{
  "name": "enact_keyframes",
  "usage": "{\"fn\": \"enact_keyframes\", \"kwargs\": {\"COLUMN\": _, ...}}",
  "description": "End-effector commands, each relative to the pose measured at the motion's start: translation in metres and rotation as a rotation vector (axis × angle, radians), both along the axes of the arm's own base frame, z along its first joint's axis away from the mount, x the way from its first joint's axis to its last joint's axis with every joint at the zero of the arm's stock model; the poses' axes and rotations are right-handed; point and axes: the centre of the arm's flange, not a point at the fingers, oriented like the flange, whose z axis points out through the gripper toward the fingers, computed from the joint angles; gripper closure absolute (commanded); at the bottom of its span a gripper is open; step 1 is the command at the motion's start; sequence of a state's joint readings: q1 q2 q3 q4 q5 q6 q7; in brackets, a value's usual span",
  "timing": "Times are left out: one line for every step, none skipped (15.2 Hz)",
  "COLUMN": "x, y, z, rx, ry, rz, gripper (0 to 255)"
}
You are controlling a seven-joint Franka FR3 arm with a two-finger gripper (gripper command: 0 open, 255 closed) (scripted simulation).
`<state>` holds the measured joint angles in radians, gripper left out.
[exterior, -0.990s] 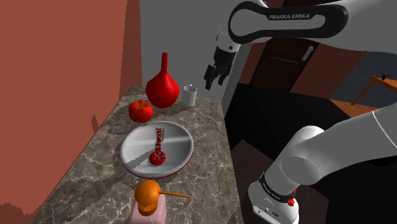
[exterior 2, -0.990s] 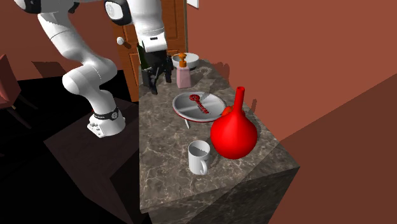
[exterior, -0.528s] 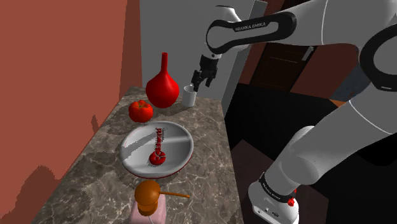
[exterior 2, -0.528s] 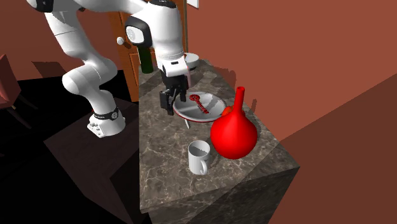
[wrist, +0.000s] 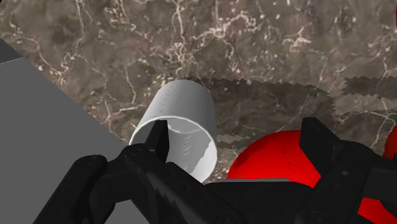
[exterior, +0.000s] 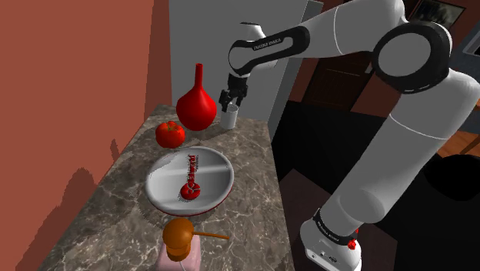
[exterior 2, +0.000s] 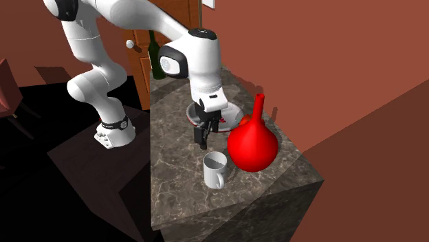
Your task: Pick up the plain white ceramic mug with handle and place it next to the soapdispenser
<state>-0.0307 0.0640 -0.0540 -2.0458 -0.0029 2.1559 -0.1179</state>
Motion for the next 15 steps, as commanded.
{"fn": "enact_keyframes", "kwargs": {"x": 0.025, "y": -0.003, "z": -0.013, "rx": -0.007, "ry": -0.003, "rz": 0.004, "gripper": 0}}
{"fn": "enact_keyframes", "kwargs": {"x": 0.035, "y": -0.006, "z": -0.021, "rx": -0.011, "ry": -0.003, "rz": 0.006, "gripper": 0}}
{"fn": "enact_keyframes", "kwargs": {"x": 0.042, "y": -0.007, "z": -0.025, "rx": -0.013, "ry": -0.004, "rz": 0.007, "gripper": 0}}
{"fn": "enact_keyframes", "kwargs": {"x": 0.043, "y": -0.008, "z": -0.030, "rx": -0.013, "ry": -0.004, "rz": 0.007, "gripper": 0}}
{"fn": "enact_keyframes", "kwargs": {"x": 0.043, "y": -0.008, "z": -0.036, "rx": -0.013, "ry": -0.004, "rz": 0.007, "gripper": 0}}
{"fn": "enact_keyframes", "kwargs": {"x": 0.043, "y": -0.008, "z": -0.041, "rx": -0.013, "ry": -0.004, "rz": 0.007, "gripper": 0}}
{"fn": "enact_keyframes", "kwargs": {"x": 0.043, "y": -0.008, "z": -0.046, "rx": -0.013, "ry": -0.004, "rz": 0.007, "gripper": 0}}
{"fn": "enact_keyframes", "kwargs": {"x": 0.044, "y": -0.008, "z": -0.051, "rx": -0.013, "ry": -0.004, "rz": 0.007, "gripper": 0}}
{"fn": "enact_keyframes", "kwargs": {"x": 0.044, "y": -0.008, "z": -0.057, "rx": -0.013, "ry": -0.004, "rz": 0.007, "gripper": 0}}
{"fn": "enact_keyframes", "kwargs": {"x": 0.044, "y": -0.008, "z": -0.062, "rx": -0.013, "ry": -0.004, "rz": 0.007, "gripper": 0}}
{"fn": "enact_keyframes", "kwargs": {"x": 0.044, "y": -0.008, "z": -0.065, "rx": -0.013, "ry": -0.004, "rz": 0.007, "gripper": 0}}
{"fn": "enact_keyframes", "kwargs": {"x": 0.044, "y": -0.008, "z": -0.065, "rx": -0.013, "ry": -0.004, "rz": 0.007, "gripper": 0}}
{"fn": "enact_keyframes", "kwargs": {"x": 0.044, "y": -0.008, "z": -0.065, "rx": -0.013, "ry": -0.004, "rz": 0.007, "gripper": 0}}
{"fn": "enact_keyframes", "kwargs": {"x": 0.044, "y": -0.008, "z": -0.065, "rx": -0.013, "ry": -0.004, "rz": 0.007, "gripper": 0}}
{"fn": "enact_keyframes", "kwargs": {"x": 0.044, "y": -0.008, "z": -0.065, "rx": -0.013, "ry": -0.004, "rz": 0.007, "gripper": 0}}
